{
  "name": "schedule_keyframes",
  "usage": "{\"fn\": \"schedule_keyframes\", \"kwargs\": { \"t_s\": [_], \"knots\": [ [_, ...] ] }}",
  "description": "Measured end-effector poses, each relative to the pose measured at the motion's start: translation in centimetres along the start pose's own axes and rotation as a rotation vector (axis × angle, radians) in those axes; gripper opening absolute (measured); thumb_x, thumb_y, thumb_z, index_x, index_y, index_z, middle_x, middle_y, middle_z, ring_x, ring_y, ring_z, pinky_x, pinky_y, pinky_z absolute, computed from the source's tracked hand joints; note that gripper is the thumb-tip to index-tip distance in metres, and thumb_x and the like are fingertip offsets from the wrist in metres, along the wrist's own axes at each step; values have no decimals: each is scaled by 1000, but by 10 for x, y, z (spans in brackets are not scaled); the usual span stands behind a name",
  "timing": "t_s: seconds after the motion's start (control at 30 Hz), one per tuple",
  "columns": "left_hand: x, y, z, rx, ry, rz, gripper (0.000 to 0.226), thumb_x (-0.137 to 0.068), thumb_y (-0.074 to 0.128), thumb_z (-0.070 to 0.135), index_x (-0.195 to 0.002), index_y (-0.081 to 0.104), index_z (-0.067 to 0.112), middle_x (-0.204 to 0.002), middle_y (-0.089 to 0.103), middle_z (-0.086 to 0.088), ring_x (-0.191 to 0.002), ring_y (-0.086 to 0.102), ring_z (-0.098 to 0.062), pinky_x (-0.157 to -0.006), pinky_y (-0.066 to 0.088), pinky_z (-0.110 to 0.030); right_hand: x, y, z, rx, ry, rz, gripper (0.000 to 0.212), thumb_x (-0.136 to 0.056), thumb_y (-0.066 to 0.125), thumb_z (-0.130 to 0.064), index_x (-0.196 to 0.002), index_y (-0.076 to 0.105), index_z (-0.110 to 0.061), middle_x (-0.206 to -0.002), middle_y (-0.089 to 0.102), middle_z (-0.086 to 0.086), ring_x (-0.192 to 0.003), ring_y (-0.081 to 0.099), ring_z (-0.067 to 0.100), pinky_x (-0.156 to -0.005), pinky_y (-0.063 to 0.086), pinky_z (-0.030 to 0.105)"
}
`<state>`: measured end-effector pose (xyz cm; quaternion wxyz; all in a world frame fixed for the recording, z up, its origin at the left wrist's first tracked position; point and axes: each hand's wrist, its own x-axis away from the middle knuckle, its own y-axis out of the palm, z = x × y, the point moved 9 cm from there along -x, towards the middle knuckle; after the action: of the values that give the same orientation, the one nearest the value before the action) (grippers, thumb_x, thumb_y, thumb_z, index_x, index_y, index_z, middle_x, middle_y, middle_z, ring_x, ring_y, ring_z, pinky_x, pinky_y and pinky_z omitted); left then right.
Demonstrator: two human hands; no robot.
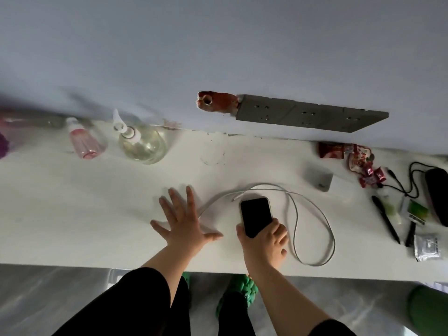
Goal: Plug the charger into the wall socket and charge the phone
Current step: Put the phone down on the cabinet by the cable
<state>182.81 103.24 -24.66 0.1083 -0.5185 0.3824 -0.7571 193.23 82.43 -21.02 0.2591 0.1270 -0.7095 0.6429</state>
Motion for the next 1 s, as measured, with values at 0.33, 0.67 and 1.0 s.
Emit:
{"fn": "schedule_keyframes", "kwargs": {
  "t_s": [0.33, 0.67, 1.0],
  "knots": [
    [2, -1, 0, -39, -44, -65, 154, -35, 64, 85, -130, -49, 37, -122, -67, -1, -129, -47, -32, -105, -1, -74, 1, 2, -11, 8, -36, 106, 104, -69, 56, -77, -144, 22, -14, -145, 31, 9, -133, 30, 30, -102, 35, 44],
    [19, -24, 35, -46, 37, -68, 135, -60, 70, 68, -139, -35, 39, -155, -35, -6, -144, -27, -33, -111, 11, -70, -26, -56, 15, -89, -306, -126, 84, -88, 47, -61, -153, 10, -22, -154, 26, 6, -141, 24, 26, -115, 20, 43],
    [-9, -25, 61, -173, 112, -21, 140, -49, 69, 77, -133, -39, 48, -154, -36, -1, -143, -27, -37, -107, 15, -74, -143, -127, 30, 135, -339, -26, 83, -88, 51, -2, -153, 1, -15, -163, -1, 5, -149, -2, 24, -121, 7, 42]
  ]
}}
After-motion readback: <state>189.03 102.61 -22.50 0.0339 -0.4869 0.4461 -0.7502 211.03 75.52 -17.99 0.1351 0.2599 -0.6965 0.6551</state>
